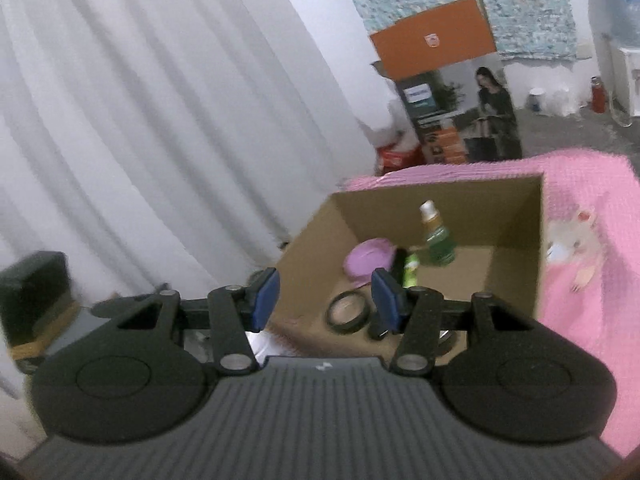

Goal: Organize rigid objects
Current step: 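Move the open right gripper back to the white phone charger, then close the right gripper on the white phone charger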

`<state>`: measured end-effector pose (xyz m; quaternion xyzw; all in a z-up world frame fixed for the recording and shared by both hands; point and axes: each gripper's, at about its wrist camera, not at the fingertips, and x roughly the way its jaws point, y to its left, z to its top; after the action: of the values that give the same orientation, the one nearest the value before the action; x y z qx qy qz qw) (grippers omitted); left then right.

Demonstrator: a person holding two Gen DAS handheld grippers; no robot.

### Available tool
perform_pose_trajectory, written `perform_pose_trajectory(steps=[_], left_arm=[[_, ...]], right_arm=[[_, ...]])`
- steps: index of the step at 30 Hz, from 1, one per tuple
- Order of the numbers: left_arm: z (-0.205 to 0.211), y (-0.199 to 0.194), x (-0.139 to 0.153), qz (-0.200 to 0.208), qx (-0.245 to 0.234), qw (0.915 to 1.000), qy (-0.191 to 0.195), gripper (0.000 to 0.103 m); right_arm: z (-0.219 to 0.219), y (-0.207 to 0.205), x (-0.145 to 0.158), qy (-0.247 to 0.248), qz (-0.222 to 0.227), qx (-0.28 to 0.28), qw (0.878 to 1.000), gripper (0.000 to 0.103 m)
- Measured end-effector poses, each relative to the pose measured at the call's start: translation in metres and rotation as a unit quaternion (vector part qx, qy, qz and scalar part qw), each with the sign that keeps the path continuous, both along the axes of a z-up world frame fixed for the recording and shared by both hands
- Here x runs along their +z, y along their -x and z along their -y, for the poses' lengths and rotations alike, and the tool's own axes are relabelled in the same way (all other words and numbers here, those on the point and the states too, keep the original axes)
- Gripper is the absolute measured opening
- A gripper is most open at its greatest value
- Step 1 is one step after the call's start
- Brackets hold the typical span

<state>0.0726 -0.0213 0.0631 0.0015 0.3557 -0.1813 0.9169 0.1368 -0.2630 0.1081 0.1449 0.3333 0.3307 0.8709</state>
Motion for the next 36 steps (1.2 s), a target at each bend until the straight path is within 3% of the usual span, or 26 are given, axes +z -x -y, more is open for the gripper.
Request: perform_pose_trajectory(steps=[7,9,19,25,36], left_arm=[[-0.002,0.026,-0.066,-0.015,0.009,0.9979,-0.063,0.083],[-0.001,0.024,-0.081,-0.016,0.021,0.9967,-0.077,0.077],[0.001,0.007,-0.117,-0.011,0.032,0.9944,-0.100,0.062],[-0.001,0.001,-0.122,-0.014,0.030,0.9958,-0.085,0.059],[0.027,0.003,-0.122,-0.017,-0.022,0.9971,-0.071,0.058]], right_arm=[[-0.036,0.019,-0.064,-0.005,-0.073,0.016,0.997,0.048],[-0.049,0.015,-0.083,-0.006,-0.097,0.020,0.995,0.045],[-0.096,-0.023,-0.151,0.003,-0.186,0.013,0.982,0.024],[-0.107,-0.029,-0.160,0.017,-0.193,0.020,0.981,0.022],[-0.069,-0.014,-0.147,0.034,-0.195,-0.003,0.980,0.022]])
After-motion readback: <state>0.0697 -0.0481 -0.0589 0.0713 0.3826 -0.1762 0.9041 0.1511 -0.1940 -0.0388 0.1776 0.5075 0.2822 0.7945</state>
